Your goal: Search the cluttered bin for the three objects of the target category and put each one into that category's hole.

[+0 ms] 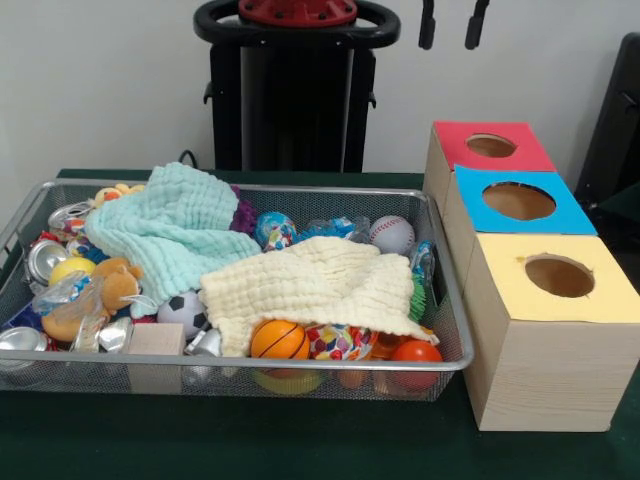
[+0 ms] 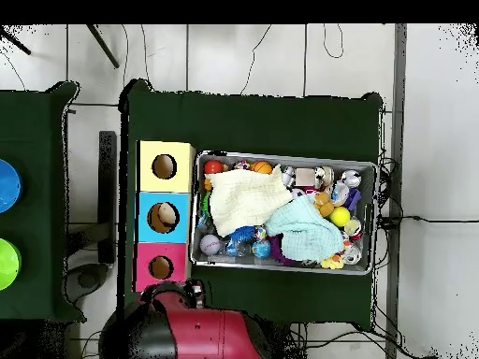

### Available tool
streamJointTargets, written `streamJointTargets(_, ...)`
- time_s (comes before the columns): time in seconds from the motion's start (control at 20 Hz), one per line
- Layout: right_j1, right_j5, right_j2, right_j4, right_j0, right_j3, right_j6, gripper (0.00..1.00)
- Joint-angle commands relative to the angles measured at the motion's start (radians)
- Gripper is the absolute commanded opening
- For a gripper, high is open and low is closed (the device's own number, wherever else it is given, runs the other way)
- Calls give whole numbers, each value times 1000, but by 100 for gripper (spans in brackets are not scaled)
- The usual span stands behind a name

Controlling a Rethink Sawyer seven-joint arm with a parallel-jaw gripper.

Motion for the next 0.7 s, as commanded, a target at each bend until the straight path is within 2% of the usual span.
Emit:
streamJointTargets(0.05,95,-121,30,-35,-85,3,101,100)
streamJointTargets(0.25,138,-160,58,-37,-129,-8,76,100)
streamJointTargets(0.7,159,-179,54,-51,-133,-22,84,100)
